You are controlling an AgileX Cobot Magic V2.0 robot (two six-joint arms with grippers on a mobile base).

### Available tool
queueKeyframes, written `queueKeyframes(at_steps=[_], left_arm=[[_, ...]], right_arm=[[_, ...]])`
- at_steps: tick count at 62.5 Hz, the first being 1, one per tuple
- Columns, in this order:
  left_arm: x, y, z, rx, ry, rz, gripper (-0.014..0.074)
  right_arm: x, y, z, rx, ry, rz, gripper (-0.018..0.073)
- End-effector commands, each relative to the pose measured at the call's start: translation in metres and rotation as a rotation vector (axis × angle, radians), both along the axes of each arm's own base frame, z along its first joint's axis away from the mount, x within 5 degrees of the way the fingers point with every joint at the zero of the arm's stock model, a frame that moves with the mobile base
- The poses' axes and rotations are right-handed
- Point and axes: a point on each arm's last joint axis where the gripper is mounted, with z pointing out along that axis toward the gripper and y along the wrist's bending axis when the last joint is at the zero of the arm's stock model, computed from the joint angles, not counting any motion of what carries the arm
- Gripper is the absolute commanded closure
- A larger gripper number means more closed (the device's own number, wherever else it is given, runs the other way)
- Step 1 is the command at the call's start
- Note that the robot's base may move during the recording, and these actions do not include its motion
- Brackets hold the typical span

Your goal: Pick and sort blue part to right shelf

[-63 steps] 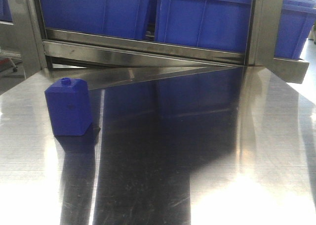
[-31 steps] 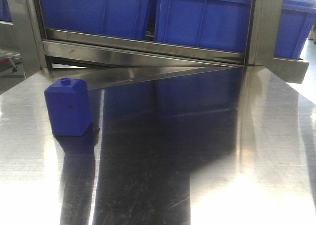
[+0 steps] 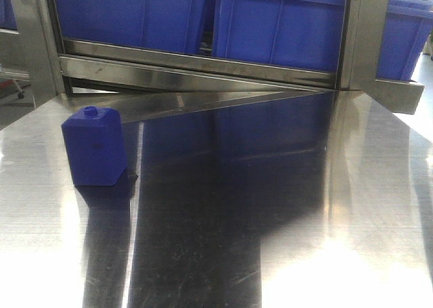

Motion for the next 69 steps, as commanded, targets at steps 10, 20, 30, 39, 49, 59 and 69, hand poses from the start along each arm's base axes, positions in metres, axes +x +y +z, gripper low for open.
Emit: queueKeyframes(at_steps=[10,20,30,39,49,59,69], left_arm=[[0.031,-0.013,0.034,-0.012,0.050,-0.080,0.0290],[0.053,-0.027,0.040,0.014,0.122,-0.147,-0.0021],[0.080,-0.040,0.045,0.045,0.204,-0.180,-0.0096],[0.111,-0.055,0.055,0.087,0.343,-0.206,-0.0096],[0.143,-0.073,0.065,0.068,0.498,-0.199,-0.0096],[0.174,-0.095,0.061,0.048,0.675,-0.138,-0.0096],[0.196,-0.116,0.059,0.024,0.799,-0.086,-0.0096]], right_arm=[[-0.001,0.000,0.017,0.002,-0.115,0.000,0.0192],[-0.001,0.000,0.017,0.002,-0.115,0.000,0.0192],[-0.001,0.000,0.017,0.002,-0.115,0.000,0.0192],[-0.001,0.000,0.017,0.002,-0.115,0.000,0.0192],[-0.001,0.000,0.017,0.002,-0.115,0.000,0.0192],[-0.001,0.000,0.017,0.002,-0.115,0.000,0.0192],[-0.001,0.000,0.017,0.002,-0.115,0.000,0.0192]])
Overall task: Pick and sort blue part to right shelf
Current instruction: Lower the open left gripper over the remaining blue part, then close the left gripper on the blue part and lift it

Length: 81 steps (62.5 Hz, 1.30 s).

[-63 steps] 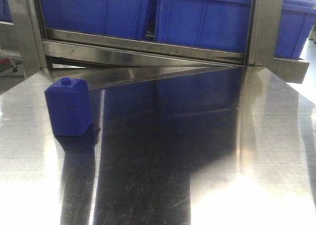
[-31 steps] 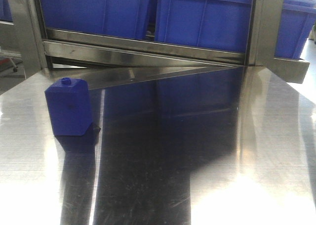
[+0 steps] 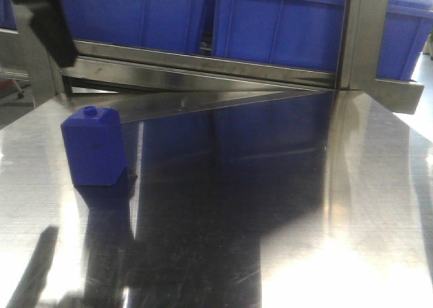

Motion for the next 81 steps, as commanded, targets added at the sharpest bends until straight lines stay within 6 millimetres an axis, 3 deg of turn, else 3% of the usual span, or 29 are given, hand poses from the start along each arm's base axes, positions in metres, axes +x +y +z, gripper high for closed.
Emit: queueKeyframes(at_steps=[1,23,64,81], left_arm=[[0.011,-0.013,0.017,-0.032,-0.009,0.042,-0.0096],[0.044,-0.046,0.004,0.064,0.139,0.052,-0.0096],[0.068,-0.059,-0.046,0.141,0.275,0.055,-0.0096],[0.069,-0.061,-0.048,0.134,0.277,0.054,-0.0096]], right_arm=[[-0.001,0.000,0.017,0.002,-0.117,0.000,0.0192],[-0.001,0.000,0.017,0.002,-0.117,0.000,0.0192],[-0.001,0.000,0.017,0.002,-0.117,0.000,0.0192],[-0.001,0.000,0.017,0.002,-0.117,0.000,0.0192]])
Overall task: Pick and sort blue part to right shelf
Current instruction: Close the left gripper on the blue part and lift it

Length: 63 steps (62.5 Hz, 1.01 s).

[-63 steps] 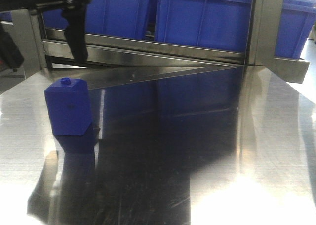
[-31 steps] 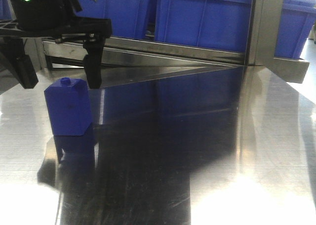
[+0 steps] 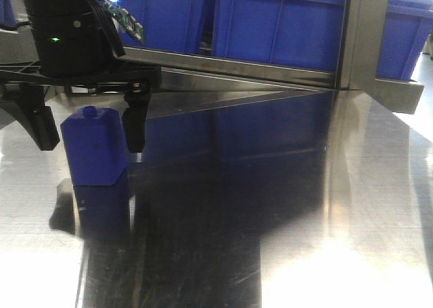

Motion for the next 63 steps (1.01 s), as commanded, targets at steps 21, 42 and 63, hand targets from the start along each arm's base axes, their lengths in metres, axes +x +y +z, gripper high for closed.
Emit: queueKeyframes(at_steps=[21,42,63], left_arm=[[-0.0027,-0.0010,0.0266,-0.047,-0.069,0.001,-0.0096],[-0.0029,-0.0013,0.0266,-0.051,-0.067,0.002,0.0034],[-0.0030,-0.0014,0.0266,-0.052,-0.066,0.003,0.0177]], right_arm=[[-0.0010,-0.0001,0.0172,0.002,-0.117,0.000,0.0192],[-0.0010,-0.0001,0.0172,0.002,-0.117,0.000,0.0192],[-0.0010,-0.0001,0.0172,0.002,-0.117,0.000,0.0192]])
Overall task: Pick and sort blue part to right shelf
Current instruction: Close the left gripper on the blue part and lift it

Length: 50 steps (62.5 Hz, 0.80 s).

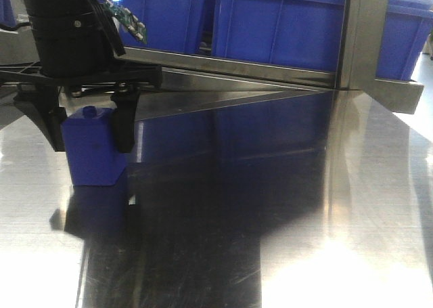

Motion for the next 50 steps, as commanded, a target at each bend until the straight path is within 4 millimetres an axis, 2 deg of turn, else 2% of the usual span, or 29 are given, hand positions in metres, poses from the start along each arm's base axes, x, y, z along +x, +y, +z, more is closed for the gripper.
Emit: queueKeyframes(at_steps=[1,26,38,50], left_arm=[[-0.003,-0.001,0.027,-0.045,-0.070,0.001,0.0181],[-0.005,-0.004,0.028,-0.049,-0.072,-0.010,0.0264],[-0.015,-0.004,0.048,-0.075,-0.118,-0.036,0.0263],[-0.034,-0.002,0.072,-0.140,-0.167,-0.249,0.0263]], right_arm=[[-0.001,0.000,0.017,0.002,-0.117,0.000,0.0192],[-0.001,0.000,0.017,0.002,-0.117,0.000,0.0192],[-0.001,0.000,0.017,0.002,-0.117,0.000,0.0192],[-0.001,0.000,0.017,0.002,-0.117,0.000,0.0192]])
